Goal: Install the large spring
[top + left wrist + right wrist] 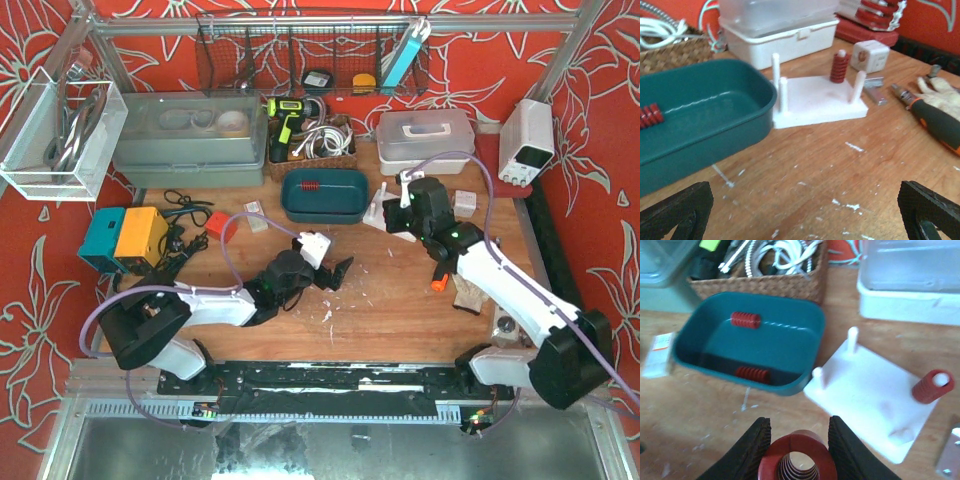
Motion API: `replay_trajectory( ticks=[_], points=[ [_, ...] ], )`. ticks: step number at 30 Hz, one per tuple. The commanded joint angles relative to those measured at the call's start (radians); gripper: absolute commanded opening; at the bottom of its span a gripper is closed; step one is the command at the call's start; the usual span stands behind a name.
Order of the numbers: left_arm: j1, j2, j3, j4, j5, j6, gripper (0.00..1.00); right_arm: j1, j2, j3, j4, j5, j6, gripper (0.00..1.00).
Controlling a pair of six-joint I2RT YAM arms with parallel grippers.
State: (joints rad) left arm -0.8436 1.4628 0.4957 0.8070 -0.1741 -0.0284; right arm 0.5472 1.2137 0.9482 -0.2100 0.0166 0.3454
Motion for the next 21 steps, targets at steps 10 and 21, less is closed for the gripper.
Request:
replay_trajectory(
  ticks=[10,21],
  points=[
    [0.0,-0.051,-0.053,-0.054,-0.206,-0.096,1.0,-0.135,0.356,0.217,0.163,0.096,-0.037,0.0],
    [-0.002,-0.065,-0.056,-0.045,-0.188,-0.116,1.0,-0.176,0.625,0.444,0.141,0.056,-0.036,0.0]
  ],
)
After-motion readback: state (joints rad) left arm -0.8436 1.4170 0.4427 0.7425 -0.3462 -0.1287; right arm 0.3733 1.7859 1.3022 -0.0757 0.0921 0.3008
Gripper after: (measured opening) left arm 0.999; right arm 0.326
